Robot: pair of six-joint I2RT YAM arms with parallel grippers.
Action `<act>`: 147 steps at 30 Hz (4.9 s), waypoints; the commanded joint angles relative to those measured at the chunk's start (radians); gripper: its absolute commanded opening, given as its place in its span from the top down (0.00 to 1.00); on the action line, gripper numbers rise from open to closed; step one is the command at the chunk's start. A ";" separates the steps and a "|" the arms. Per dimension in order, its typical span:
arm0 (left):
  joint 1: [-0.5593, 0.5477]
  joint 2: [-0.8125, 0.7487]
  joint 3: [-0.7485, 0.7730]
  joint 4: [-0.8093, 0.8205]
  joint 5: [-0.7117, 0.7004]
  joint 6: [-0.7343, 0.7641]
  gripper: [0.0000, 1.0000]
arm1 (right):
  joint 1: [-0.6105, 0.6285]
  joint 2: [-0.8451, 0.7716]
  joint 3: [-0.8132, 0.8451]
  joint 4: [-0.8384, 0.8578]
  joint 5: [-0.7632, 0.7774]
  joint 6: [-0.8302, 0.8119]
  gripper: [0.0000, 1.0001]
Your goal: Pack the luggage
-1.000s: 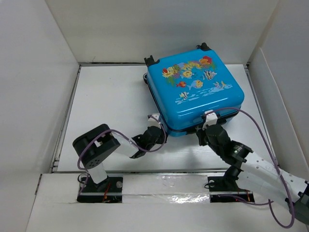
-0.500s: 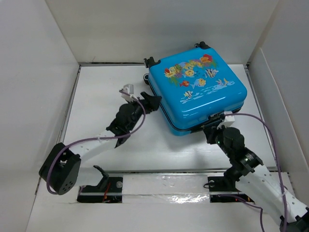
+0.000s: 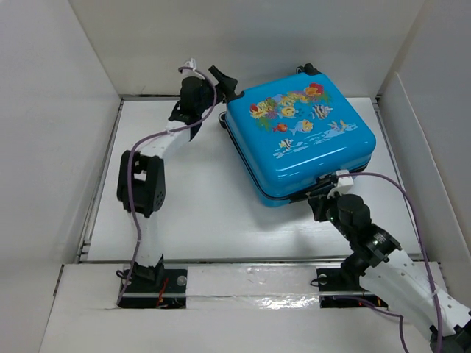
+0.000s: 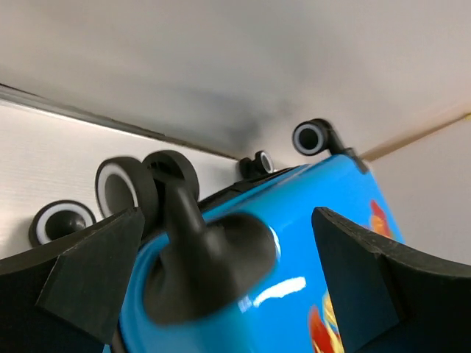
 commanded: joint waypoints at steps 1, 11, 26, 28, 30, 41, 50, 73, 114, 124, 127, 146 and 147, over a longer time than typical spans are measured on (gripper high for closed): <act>0.002 0.107 0.180 -0.157 0.088 0.003 0.01 | 0.035 0.009 0.044 0.031 -0.124 -0.009 1.00; 0.021 0.290 0.318 -0.033 0.185 -0.120 0.02 | 0.035 0.043 0.034 0.064 -0.140 -0.020 1.00; 0.100 0.257 0.153 0.353 0.180 -0.295 1.00 | 0.017 0.031 0.023 0.064 0.041 0.038 1.00; 0.133 0.215 0.084 0.356 0.160 -0.252 1.00 | -0.018 0.044 0.034 0.065 0.080 0.038 1.00; 0.166 0.172 0.059 0.340 0.160 -0.218 1.00 | -0.046 0.057 0.049 0.049 0.095 0.032 1.00; 0.277 0.048 -0.128 0.402 0.197 -0.217 1.00 | -0.173 0.043 0.066 0.062 0.178 -0.002 1.00; 0.321 -0.044 -0.173 0.339 0.208 -0.154 1.00 | -0.356 0.225 0.100 0.224 -0.221 -0.128 1.00; 0.321 -0.242 -0.314 0.183 0.067 -0.033 0.32 | -0.011 0.215 0.034 0.242 -0.313 -0.097 1.00; -0.275 -1.141 -1.464 0.181 0.050 0.112 1.00 | 0.167 0.408 0.020 0.349 -0.241 -0.071 0.55; -0.653 -0.927 -1.403 0.368 -0.241 0.055 1.00 | 0.322 0.443 -0.009 0.481 -0.025 0.076 0.80; -0.699 -0.876 -1.381 0.395 -0.289 0.058 1.00 | 0.371 0.408 -0.017 0.489 0.087 0.084 0.75; -0.792 -0.790 -1.332 0.472 -0.304 0.047 1.00 | 0.434 0.497 0.005 0.596 0.399 0.130 0.78; -0.803 -0.785 -1.329 0.471 -0.311 0.049 1.00 | 0.434 0.497 0.009 0.598 0.402 0.130 0.81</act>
